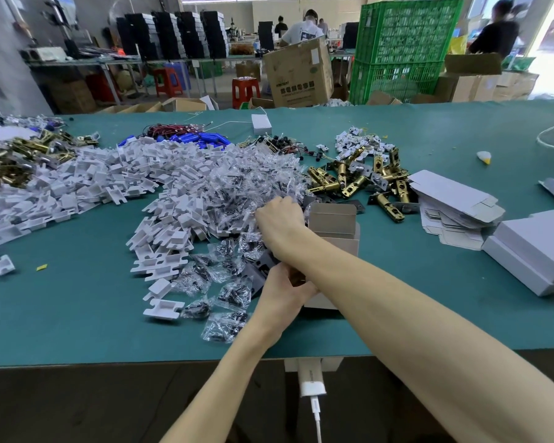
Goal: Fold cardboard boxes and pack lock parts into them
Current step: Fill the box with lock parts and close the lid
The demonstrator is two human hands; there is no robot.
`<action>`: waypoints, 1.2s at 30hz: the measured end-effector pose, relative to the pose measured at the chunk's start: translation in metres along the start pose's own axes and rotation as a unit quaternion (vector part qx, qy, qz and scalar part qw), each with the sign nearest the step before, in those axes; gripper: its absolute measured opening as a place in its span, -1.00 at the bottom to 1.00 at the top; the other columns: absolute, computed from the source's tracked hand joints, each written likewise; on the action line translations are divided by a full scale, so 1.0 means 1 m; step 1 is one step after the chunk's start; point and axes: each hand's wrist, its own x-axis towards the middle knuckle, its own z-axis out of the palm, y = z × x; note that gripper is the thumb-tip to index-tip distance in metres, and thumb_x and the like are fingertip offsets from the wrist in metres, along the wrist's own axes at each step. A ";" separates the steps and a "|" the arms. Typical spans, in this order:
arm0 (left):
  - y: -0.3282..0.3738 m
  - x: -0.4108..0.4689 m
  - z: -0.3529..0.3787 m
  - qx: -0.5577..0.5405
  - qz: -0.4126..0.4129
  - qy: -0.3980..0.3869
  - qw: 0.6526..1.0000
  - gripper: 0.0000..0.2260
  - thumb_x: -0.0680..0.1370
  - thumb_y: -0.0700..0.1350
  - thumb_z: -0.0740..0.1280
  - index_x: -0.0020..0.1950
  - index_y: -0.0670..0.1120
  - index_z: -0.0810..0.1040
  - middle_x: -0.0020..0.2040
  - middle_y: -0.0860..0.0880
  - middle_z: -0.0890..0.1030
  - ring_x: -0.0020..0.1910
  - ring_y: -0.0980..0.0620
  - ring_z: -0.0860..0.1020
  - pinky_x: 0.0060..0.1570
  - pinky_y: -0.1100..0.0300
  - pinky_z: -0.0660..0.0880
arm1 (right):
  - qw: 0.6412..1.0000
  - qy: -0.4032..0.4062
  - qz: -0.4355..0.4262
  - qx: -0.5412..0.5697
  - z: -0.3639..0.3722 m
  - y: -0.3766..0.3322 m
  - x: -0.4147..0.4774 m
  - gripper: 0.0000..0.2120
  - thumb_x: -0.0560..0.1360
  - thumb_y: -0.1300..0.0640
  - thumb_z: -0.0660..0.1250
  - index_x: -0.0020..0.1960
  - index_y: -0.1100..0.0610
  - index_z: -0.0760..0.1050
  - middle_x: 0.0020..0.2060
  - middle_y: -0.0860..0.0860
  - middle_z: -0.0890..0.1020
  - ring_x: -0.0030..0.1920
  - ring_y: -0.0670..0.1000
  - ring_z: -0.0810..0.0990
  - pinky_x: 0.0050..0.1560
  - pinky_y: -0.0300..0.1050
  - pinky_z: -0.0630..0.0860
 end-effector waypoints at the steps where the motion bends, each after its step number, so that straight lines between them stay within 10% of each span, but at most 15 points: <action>1: 0.000 -0.001 0.000 -0.005 0.000 0.000 1.000 -0.83 0.54 -0.25 0.48 0.00 0.01 0.63 -0.16 0.19 0.73 -0.12 0.29 0.66 -0.15 0.39 0.52 | 1.000 0.004 -0.003 -0.004 0.001 0.000 0.000 -0.69 0.58 0.31 0.31 0.31 0.18 0.55 0.22 0.14 0.60 0.23 0.20 0.55 0.08 -0.03 0.53; 8: 0.007 -0.005 0.002 -0.011 0.015 0.000 1.000 -0.82 0.36 0.01 0.49 -0.07 0.04 0.64 -0.23 0.20 0.70 -0.20 0.32 0.63 -0.22 0.42 0.49 | 0.997 0.076 -0.004 0.000 -0.011 -0.005 -0.008 -0.89 0.54 0.33 0.34 -0.04 0.14 0.47 -0.10 0.07 0.57 0.06 0.15 0.54 0.03 0.00 0.38; 15: 0.008 -0.004 0.002 -0.003 0.019 -0.005 1.000 -0.83 0.31 0.14 0.48 -0.12 0.31 0.67 -0.22 0.20 0.69 -0.20 0.30 0.61 -0.19 0.40 0.50 | 0.989 0.104 -0.016 0.103 -0.018 -0.002 -0.016 -0.70 0.49 0.47 0.32 0.19 0.27 0.53 -0.02 0.16 0.57 -0.09 0.18 0.60 -0.18 0.02 0.44; 21: 0.009 -0.005 -0.001 -0.026 0.017 -0.010 0.999 -0.73 0.44 0.08 0.58 0.07 0.03 0.65 -0.02 0.10 0.74 -0.01 0.19 0.67 -0.05 0.33 0.53 | 0.970 0.117 -0.016 0.211 -0.036 -0.001 -0.022 -0.85 0.56 0.44 0.22 -0.07 0.22 0.40 -0.23 0.04 0.38 -0.27 0.11 0.45 -0.21 0.03 0.41; 25: 0.009 -0.005 0.000 -0.068 0.001 -0.017 0.998 -0.63 0.44 -0.04 0.58 0.18 -0.12 0.63 0.08 -0.04 0.75 0.09 0.02 0.71 0.03 0.21 0.61 | 0.921 0.100 -0.043 0.374 -0.058 0.019 -0.038 -0.85 0.61 0.33 0.26 0.07 0.27 0.60 -0.02 0.17 0.68 -0.11 0.13 0.67 -0.01 0.06 0.66; 31: 0.007 -0.004 0.000 -0.086 0.001 -0.026 0.996 -0.61 0.44 -0.06 0.57 0.20 -0.14 0.63 0.12 -0.06 0.74 0.11 -0.01 0.70 0.08 0.15 0.63 | 0.849 0.086 -0.047 0.520 -0.065 0.086 -0.076 -0.83 0.56 0.27 0.43 0.14 0.31 0.58 -0.14 0.14 0.71 -0.28 0.06 0.72 -0.28 -0.13 0.66; 36: 0.004 -0.003 0.000 -0.103 0.008 -0.032 0.994 -0.63 0.45 -0.06 0.56 0.20 -0.13 0.63 0.12 -0.07 0.74 0.11 0.00 0.70 0.04 0.18 0.63 | 0.866 0.113 -0.040 0.486 -0.049 0.120 -0.093 -0.90 0.54 0.25 0.48 0.02 0.25 0.63 -0.29 0.09 0.72 -0.35 0.03 0.71 -0.23 -0.06 0.66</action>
